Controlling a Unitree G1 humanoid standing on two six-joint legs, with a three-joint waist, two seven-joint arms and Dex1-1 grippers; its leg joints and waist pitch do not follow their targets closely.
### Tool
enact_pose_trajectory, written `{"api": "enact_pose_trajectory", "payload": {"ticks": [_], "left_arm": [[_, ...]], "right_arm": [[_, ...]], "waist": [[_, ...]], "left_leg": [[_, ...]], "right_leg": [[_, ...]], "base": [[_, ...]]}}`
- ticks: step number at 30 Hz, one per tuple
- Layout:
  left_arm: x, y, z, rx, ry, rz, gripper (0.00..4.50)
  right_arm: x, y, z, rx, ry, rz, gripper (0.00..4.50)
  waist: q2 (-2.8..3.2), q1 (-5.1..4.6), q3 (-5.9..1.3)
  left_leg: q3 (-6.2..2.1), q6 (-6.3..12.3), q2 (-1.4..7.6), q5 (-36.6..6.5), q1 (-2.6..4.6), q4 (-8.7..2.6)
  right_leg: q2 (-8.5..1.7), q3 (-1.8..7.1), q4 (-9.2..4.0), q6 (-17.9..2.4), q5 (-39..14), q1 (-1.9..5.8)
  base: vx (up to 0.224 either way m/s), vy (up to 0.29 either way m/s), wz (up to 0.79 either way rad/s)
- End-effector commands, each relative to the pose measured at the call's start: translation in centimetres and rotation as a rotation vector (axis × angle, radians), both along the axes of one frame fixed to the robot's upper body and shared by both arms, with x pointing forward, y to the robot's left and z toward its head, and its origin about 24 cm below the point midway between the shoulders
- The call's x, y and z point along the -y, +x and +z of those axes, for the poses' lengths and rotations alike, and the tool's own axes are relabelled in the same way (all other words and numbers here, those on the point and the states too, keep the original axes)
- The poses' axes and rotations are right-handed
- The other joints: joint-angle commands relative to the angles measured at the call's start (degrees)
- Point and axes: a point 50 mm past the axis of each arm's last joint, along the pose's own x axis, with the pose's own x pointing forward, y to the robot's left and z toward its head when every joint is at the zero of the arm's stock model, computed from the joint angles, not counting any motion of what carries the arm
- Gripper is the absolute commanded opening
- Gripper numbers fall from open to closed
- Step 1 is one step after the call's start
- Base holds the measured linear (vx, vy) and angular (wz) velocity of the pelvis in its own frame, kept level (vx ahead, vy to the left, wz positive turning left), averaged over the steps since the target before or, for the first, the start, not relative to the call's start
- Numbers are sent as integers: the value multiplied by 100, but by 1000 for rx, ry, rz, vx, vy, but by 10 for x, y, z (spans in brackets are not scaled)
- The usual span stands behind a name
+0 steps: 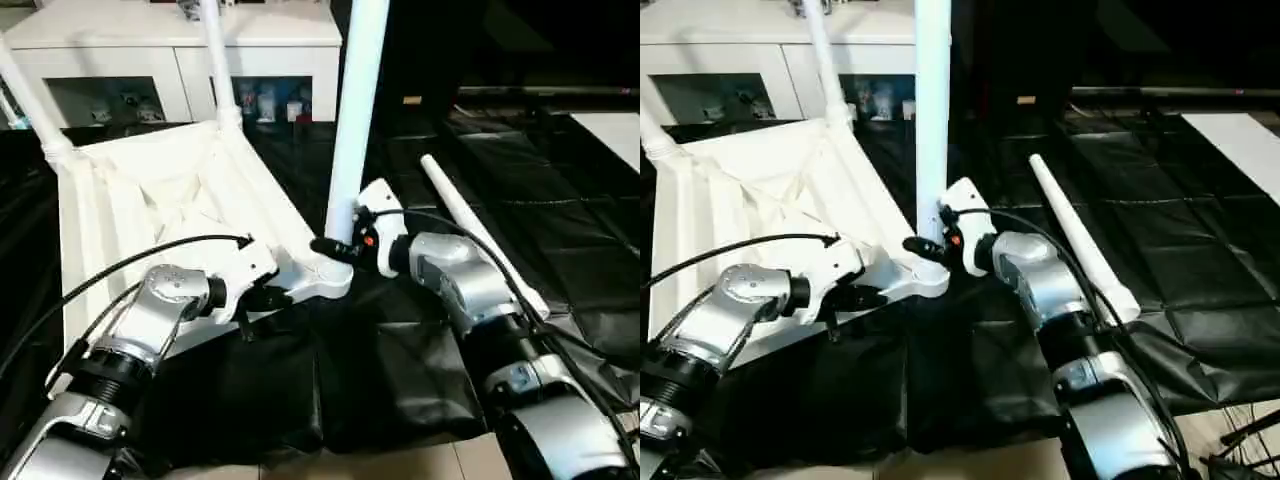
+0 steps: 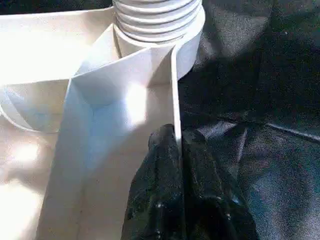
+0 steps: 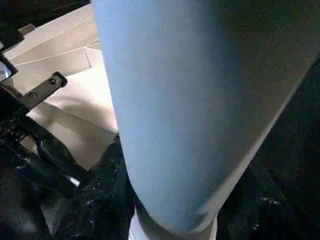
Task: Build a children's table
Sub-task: Rotate leg to tighten
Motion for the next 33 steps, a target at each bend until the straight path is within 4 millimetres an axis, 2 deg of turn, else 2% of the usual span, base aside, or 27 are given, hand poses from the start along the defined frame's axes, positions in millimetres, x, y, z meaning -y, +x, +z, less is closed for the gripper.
{"api": "enact_pose_trajectory", "payload": {"ticks": [1, 6, 7, 8, 9, 10, 11, 12, 14, 17, 18, 19, 20, 22, 24, 27, 33], "left_arm": [[14, -7, 0, -30, -10, -109, 0], [16, -2, 0, -34, -24, -46, 0], [18, 0, -1, -30, -26, -15, 0], [21, 4, -3, -21, -28, 36, 0], [21, 4, -3, -21, -29, 39, 0], [26, 10, -7, -19, -36, 129, 0], [28, 11, -8, -23, -38, 153, 0], [32, 12, -11, -31, -35, 194, 0], [34, 13, -13, -36, -31, 219, 0], [54, 18, -21, -57, -14, 307, 0], [61, 19, -22, -54, -14, 321, 0], [61, 19, -22, -54, -14, 321, 0], [61, 19, -22, -54, -14, 322, 0], [75, 22, -22, -52, -15, 344, 0], [82, 23, -21, -51, -15, 353, 0], [83, 22, -22, -52, -13, 356, 0], [81, 22, -23, -54, -9, 358, 0]], "right_arm": [[14, -20, -53, -218, -162, -21, 185], [13, -19, -55, -206, -157, -59, 185], [12, -19, -55, -202, -149, -88, 185], [11, -15, -54, -187, -129, -171, 185], [11, -15, -54, -187, -128, -176, 185], [8, -10, -55, -184, -101, -311, 185], [7, -9, -55, -186, -96, -344, 185], [4, -7, -56, -195, -66, -399, 185], [2, -6, -56, -203, -45, -435, 185], [-9, -4, -61, -249, -32, -615, 185], [-12, -4, -63, -265, -45, -638, 185], [-12, -4, -63, -265, -45, -638, 185], [-13, -5, -63, -268, -46, -640, 185], [-21, -5, -66, -308, -63, -682, 185], [-23, -5, -67, -322, -70, -706, 185], [-21, -4, -66, -314, -71, -734, 185], [-22, -1, -63, -271, -83, -719, 185]], "waist": [[81, 28, -201], [87, 27, -221], [64, 29, -212], [46, 33, -195], [52, 34, -182], [29, 31, -152], [37, 26, -122], [24, 30, -112], [24, 35, -115], [-23, 19, -121], [-33, 13, -111], [-20, 37, -106], [-25, 51, -118], [-40, 48, -122], [-49, 72, -138], [-45, 69, -150], [-39, 72, -143]], "left_leg": [[-80, 129, 340, -1144, 15, -397], [-74, 158, 330, -883, 5, -372], [-75, 167, 328, -918, 0, -377], [-68, 136, 336, -1021, 14, -390], [-68, 108, 334, -1110, 19, -398], [-73, 35, 330, -1374, 21, -425], [-72, -27, 323, -1559, 41, -440], [-90, -136, 317, -1865, 92, -443], [-127, -169, 315, -2054, 90, -465], [-120, -156, 309, -2036, 99, -474], [-123, -163, 304, -2022, 86, -479], [-120, -182, 296, -2095, 123, -474], [-122, -173, 296, -2102, 128, -468], [-130, -144, 299, -2033, 75, -495], [-112, -149, 289, -2035, 118, -478], [-108, -121, 296, -1862, 66, -488], [-102, -112, 288, -1974, 69, -496]], "right_leg": [[-412, 361, -357, -1358, -443, 242], [-397, 355, -317, -1429, 33, 250], [-400, 353, -324, -1432, -22, 253], [-409, 364, -348, -1403, -236, 239], [-412, 370, -363, -1381, -409, 229], [-419, 377, -409, -1274, -968, 214], [-421, 382, -446, -1206, -1343, 188], [-432, 388, -505, -1025, -2005, 150], [-435, 399, -550, -786, -2424, 132], [-413, 424, -567, -711, -2384, 85], [-411, 423, -564, -699, -2395, 86], [-412, 425, -596, -653, -2518, 54], [-419, 431, -592, -629, -2498, 59], [-395, 438, -566, -591, -2279, 81], [-393, 457, -570, -599, -2183, 55], [-379, 462, -518, -683, -1657, 96], [-386, 464, -550, -640, -1842, 92]], "base": [[0, 0, 0], [0, 0, 0], [0, 0, 0], [0, 0, 0], [0, 0, 0], [0, 0, 0], [0, 0, 0], [0, 0, 0], [0, 0, 0], [0, 0, 0], [0, 0, 0], [0, 0, 0], [0, 0, 0], [0, 0, 0], [0, 0, 0], [0, 0, 0], [0, 0, 0]]}}
